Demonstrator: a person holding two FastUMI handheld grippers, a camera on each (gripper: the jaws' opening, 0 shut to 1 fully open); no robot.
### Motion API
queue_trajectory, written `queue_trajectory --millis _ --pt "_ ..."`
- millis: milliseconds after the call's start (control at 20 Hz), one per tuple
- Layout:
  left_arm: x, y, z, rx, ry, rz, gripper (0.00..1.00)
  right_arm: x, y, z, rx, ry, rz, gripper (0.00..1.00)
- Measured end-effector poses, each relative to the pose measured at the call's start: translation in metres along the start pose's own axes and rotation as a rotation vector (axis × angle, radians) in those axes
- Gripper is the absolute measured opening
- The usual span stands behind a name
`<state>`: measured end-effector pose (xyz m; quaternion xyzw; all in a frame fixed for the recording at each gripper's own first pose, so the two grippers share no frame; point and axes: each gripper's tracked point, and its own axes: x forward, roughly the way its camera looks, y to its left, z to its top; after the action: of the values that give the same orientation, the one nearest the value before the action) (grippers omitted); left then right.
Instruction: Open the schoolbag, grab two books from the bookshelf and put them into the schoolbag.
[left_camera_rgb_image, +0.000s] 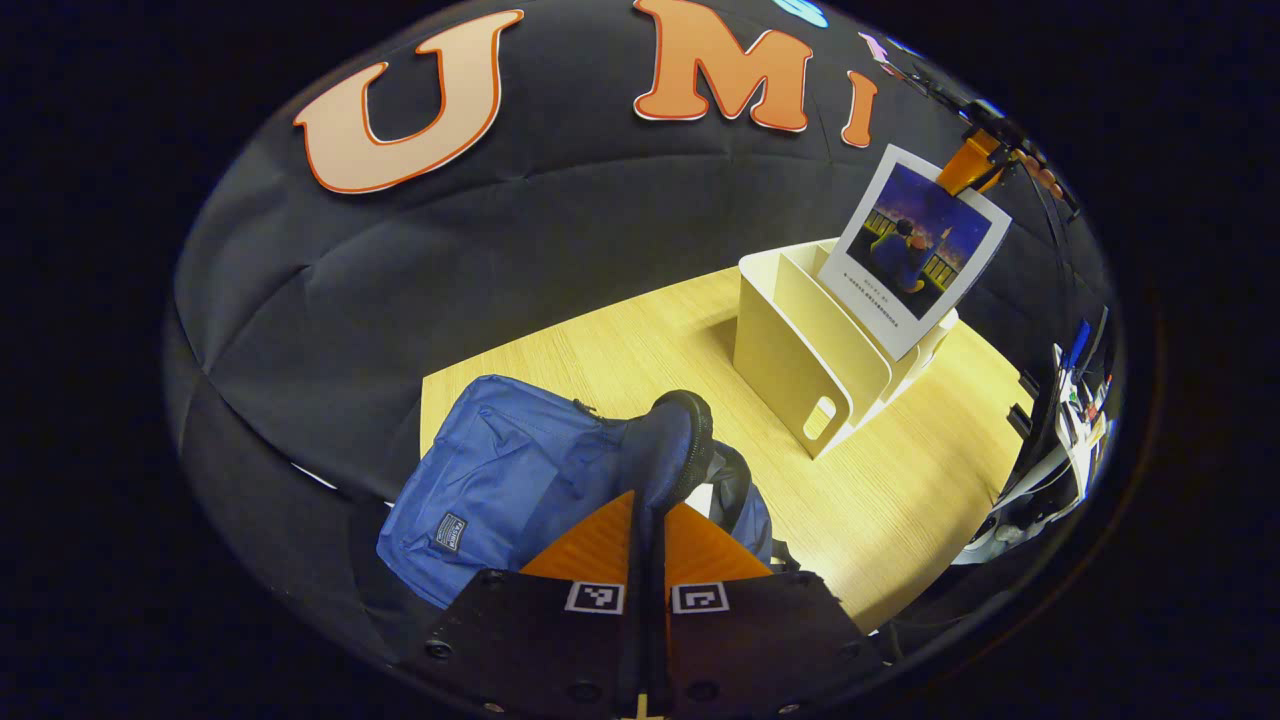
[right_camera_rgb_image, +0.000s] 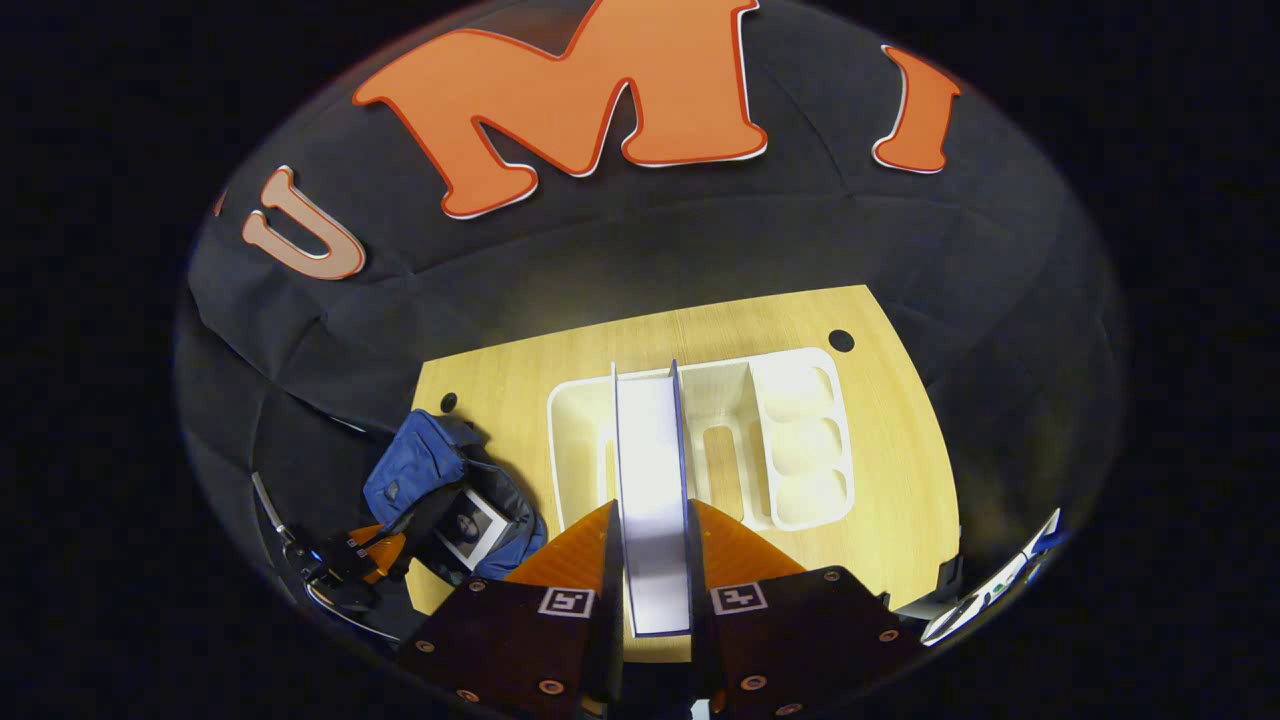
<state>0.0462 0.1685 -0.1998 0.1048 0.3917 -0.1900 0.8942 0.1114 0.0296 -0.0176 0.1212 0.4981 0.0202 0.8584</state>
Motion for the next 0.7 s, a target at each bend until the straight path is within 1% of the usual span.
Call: queue_trajectory --millis 150,200,400,600,700 --pt "0.0 -0.002 -0.001 -0.002 0.001 0.0 0.03 -0.016 -0.002 -0.004 0.033 -0.024 0.043 0.27" --pt "-0.001 -0.002 -0.001 -0.002 0.003 0.0 0.03 -0.021 0.0 -0.004 0.052 -0.034 0.071 0.26" --pt "0.002 -0.001 -0.001 -0.004 0.007 0.001 0.03 -0.031 0.023 -0.016 0.131 -0.046 0.232 0.26" --pt "0.003 0.001 0.001 0.001 0.012 0.011 0.03 -0.021 0.043 -0.043 0.149 -0.02 0.328 0.26" --pt "0.001 0.002 0.004 0.006 0.009 0.016 0.04 -0.012 0.052 -0.056 0.152 0.004 0.354 0.26"
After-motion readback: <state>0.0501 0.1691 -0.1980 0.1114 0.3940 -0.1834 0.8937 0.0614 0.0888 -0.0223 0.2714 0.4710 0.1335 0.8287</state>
